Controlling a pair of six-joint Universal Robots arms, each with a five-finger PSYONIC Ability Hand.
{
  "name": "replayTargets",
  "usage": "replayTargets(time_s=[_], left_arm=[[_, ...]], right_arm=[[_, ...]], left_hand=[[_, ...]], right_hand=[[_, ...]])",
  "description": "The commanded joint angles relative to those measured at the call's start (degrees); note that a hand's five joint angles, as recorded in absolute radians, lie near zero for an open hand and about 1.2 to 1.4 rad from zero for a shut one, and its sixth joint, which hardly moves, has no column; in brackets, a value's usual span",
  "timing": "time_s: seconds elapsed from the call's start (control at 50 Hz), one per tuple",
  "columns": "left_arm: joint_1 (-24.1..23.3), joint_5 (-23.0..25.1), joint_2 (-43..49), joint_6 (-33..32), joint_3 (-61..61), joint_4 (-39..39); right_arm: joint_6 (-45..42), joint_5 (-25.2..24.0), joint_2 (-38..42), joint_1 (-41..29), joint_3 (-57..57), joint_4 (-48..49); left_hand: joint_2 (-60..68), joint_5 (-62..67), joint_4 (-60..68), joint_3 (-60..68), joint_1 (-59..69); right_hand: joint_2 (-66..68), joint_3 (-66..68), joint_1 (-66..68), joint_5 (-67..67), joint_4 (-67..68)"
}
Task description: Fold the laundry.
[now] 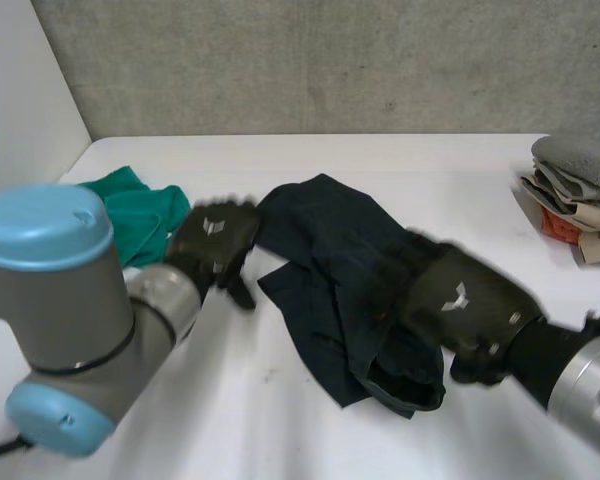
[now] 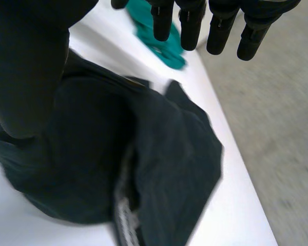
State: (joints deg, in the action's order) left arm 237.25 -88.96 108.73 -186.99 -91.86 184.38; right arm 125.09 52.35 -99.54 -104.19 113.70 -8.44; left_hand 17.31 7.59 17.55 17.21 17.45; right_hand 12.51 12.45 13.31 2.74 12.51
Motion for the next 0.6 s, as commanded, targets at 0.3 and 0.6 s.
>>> replayTargets(time_s=[0.3, 0.6], left_arm=[[-0.12, -0.95, -0.19, 2.33, -6.93, 3.27], [-0.74, -0.6, -1.07, 2.78, -7.72, 4.32]], right_arm=[[-15.33, 3.27, 22.62, -7.69, -3.02, 22.56], [10.18, 29.38, 40.01, -5.24, -27.9, 30.16]], left_hand=[[2.49, 2.22, 2.26, 2.59, 2.35], [2.49, 2.22, 2.26, 2.59, 2.35]], right_hand=[[60.64, 60.7, 59.84, 60.41, 60.64], [67.49, 67.55, 66.69, 67.26, 67.49]])
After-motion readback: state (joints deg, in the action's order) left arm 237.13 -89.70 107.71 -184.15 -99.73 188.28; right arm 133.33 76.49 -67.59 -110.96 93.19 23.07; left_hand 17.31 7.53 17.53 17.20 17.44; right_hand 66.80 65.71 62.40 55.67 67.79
